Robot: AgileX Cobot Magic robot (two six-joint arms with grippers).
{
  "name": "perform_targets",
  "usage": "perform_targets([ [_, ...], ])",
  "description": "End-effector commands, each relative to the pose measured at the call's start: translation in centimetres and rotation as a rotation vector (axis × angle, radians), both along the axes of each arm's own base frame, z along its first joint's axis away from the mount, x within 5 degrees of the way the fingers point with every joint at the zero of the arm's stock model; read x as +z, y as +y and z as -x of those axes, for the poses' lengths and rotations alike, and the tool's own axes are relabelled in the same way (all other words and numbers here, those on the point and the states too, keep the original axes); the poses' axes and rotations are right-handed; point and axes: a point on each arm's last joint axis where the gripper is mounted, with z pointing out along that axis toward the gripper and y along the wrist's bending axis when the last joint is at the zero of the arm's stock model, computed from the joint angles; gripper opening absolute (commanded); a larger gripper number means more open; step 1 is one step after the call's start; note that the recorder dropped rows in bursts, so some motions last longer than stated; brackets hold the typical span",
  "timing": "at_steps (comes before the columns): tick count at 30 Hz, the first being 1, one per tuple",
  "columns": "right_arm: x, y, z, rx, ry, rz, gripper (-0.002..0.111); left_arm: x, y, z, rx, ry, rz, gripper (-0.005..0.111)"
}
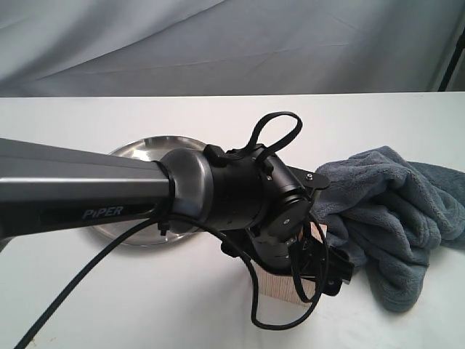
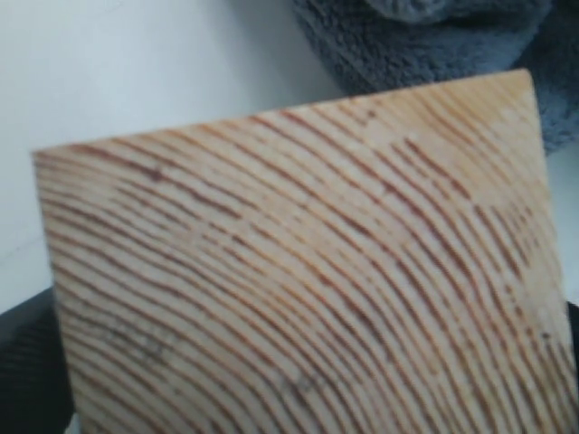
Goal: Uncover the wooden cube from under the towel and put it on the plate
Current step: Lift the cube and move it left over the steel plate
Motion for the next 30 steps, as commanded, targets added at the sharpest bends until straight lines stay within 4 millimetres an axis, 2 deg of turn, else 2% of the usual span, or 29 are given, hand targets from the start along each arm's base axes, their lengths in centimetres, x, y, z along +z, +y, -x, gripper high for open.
perform_targets([
  [1,-0.06,-0.03,0.02,-0.006,-0.002,0.003,0.0,0.09,-0.11,0.17,-0.007,0.0,0.0,0.09],
  [4,-0.06,-0.03,0.02,-0.006,-0.002,0.003,0.0,0.09,-0.11,0.17,-0.004,0.0,0.001,0.069],
  [7,-0.06,-0.03,0.02,-0.006,-0.002,0.003,0.0,0.09,-0.11,0.17,-0.004,0.0,0.001,0.06],
  [30,-0.06,-0.03,0.02,-0.006,-0.002,0.003,0.0,0.35,0.04,0.4,0.006,0.023,-0.007,0.058],
])
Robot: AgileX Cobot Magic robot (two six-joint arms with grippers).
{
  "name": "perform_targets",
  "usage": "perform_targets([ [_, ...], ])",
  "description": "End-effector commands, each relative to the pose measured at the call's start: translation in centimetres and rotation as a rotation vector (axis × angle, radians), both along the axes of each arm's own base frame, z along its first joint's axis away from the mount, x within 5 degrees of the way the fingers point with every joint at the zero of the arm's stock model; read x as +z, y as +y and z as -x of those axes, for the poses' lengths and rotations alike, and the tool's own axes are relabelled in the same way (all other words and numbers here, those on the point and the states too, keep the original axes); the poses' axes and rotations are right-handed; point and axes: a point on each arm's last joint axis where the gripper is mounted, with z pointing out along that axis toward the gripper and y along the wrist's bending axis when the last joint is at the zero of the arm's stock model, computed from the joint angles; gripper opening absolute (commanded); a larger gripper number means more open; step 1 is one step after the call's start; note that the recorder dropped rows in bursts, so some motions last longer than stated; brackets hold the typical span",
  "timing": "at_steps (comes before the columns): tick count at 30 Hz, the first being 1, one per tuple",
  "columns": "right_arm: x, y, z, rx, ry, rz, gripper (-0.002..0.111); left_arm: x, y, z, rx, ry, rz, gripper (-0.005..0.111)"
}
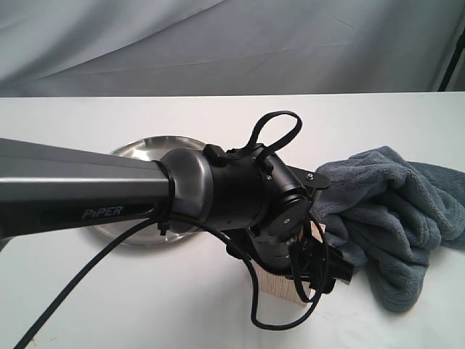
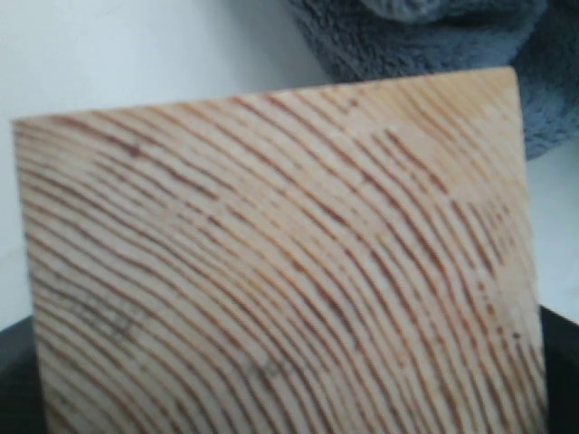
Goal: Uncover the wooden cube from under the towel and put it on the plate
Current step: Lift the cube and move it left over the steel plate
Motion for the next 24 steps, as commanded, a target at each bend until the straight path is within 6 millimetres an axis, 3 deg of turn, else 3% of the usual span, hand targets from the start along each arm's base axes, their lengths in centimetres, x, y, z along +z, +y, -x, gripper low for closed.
perform_targets([
  [1,-0.1,0.0,0.0,-0.006,-0.002,0.003,0.0,0.4,0.1,0.4,0.007,0.021,-0.011,0.058],
  [18,-0.1,0.0,0.0,-0.006,-0.002,0.003,0.0,8.3,1.4,0.3,-0.025,-0.146,0.093,0.058],
  [24,-0.1,0.0,0.0,-0.006,-0.002,0.003,0.0,9.2,3.0,-1.6,0.055,-0.156,0.11,0.058],
])
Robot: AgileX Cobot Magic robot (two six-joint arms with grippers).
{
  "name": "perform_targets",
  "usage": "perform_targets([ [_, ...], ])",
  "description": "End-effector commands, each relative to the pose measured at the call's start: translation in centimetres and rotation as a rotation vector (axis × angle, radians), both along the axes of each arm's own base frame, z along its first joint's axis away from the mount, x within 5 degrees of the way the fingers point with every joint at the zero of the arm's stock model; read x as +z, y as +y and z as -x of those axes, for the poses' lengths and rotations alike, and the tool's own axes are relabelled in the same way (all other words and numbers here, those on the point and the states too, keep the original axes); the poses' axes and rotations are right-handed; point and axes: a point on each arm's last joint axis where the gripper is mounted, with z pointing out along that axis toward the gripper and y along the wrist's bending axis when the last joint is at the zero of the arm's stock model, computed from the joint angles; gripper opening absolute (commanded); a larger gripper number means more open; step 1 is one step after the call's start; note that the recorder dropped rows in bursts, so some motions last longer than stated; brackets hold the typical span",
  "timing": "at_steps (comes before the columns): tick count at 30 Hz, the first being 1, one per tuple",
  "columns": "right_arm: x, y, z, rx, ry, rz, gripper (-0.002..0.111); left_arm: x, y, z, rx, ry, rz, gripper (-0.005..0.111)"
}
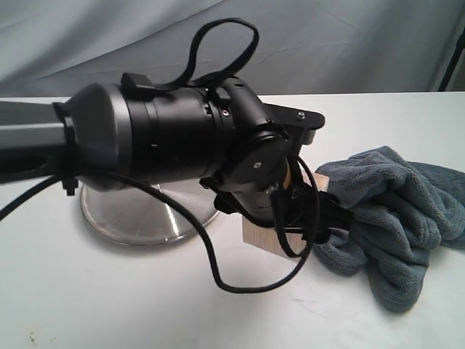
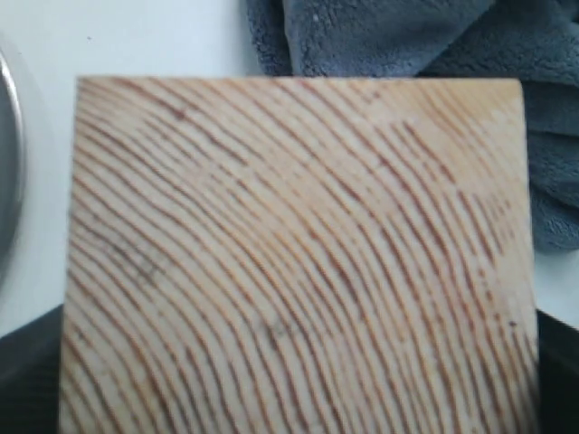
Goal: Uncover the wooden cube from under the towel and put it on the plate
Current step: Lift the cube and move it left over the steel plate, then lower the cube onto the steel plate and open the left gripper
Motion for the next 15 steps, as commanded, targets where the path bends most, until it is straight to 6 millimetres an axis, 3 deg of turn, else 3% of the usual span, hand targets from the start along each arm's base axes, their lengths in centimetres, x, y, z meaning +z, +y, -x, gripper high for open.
perform_targets([
  [1,-0.1,0.0,0.0,-0.006,-0.002,0.003,0.0,1.1,1.5,-1.9,0.066,-0.029,0.032,0.058],
  [6,-0.1,0.0,0.0,-0.006,-0.002,0.003,0.0,1.2,4.5,-5.1,0.169,-0.033,0.024,0.058],
  [15,-0.1,0.0,0.0,-0.006,-0.002,0.003,0.0,1.2,8.8,-8.7,0.259,-0.084,-0.061,0.058],
])
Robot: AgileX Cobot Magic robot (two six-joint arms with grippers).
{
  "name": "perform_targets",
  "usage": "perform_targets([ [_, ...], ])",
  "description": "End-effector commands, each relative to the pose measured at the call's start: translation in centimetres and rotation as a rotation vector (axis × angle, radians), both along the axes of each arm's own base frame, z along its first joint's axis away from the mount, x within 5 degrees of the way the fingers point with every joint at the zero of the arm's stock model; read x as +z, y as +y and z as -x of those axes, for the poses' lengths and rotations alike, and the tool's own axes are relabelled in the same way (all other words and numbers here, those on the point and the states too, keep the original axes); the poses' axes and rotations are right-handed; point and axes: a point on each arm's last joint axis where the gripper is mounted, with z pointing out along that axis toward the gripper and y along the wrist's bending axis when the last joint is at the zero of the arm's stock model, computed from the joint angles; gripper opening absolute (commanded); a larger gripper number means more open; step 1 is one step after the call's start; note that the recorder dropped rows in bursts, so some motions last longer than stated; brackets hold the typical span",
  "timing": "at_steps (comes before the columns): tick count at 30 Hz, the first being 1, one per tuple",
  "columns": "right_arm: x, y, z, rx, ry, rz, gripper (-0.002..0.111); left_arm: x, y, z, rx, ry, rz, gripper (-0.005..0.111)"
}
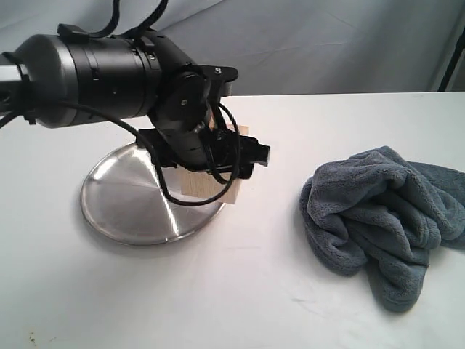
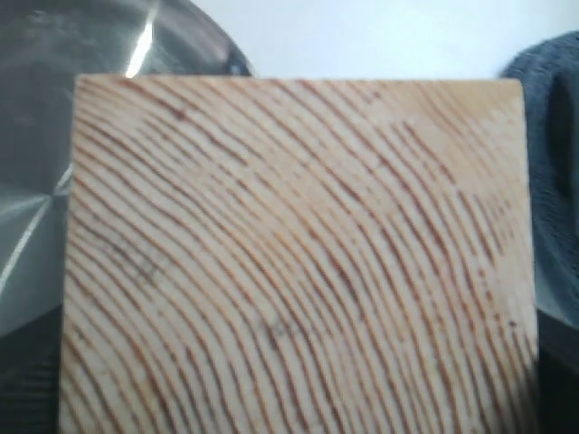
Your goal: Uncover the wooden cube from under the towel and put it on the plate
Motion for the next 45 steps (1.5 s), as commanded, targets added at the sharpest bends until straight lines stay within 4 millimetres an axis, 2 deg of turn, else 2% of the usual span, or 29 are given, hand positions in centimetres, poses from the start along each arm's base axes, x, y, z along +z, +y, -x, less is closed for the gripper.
perform_targets([
  [1,-0.1,0.0,0.0,-0.006,-0.002,0.003,0.0,1.0,2.4,-1.5,0.055,-0.037,-0.024,0.058],
  [10,-0.1,0.0,0.0,-0.006,-0.002,0.003,0.0,0.8,8.2,-4.3,0.178,0.001,-0.139,0.058],
  [16,-0.1,0.0,0.0,-0.006,-0.002,0.003,0.0,0.8,10.7,-5.5,0.238,0.009,-0.131,0.058],
  [18,-0.1,0.0,0.0,-0.006,-0.002,0.003,0.0,0.8,11.3,-6.0,0.276,0.013,-0.07,0.058],
  [21,-0.1,0.0,0.0,-0.006,-0.002,0.003,0.0,0.3,11.2,-6.5,0.299,0.015,-0.005,0.058],
  [24,-0.1,0.0,0.0,-0.006,-0.002,0.003,0.0,-1.5,10.8,-7.2,0.291,0.024,0.0,0.058],
  [30,-0.1,0.0,0.0,-0.006,-0.002,0.003,0.0,-3.4,10.1,-7.9,0.274,0.017,0.035,0.058],
  [40,-0.1,0.0,0.0,-0.006,-0.002,0.003,0.0,-6.8,10.0,-8.0,0.243,0.105,-0.031,0.059],
  [42,-0.1,0.0,0.0,-0.006,-0.002,0.003,0.0,-7.3,10.0,-8.0,0.23,0.114,-0.043,0.062],
  [45,-0.1,0.0,0.0,-0.006,-0.002,0.003,0.0,-7.8,9.9,-8.1,0.196,0.11,-0.054,0.074],
])
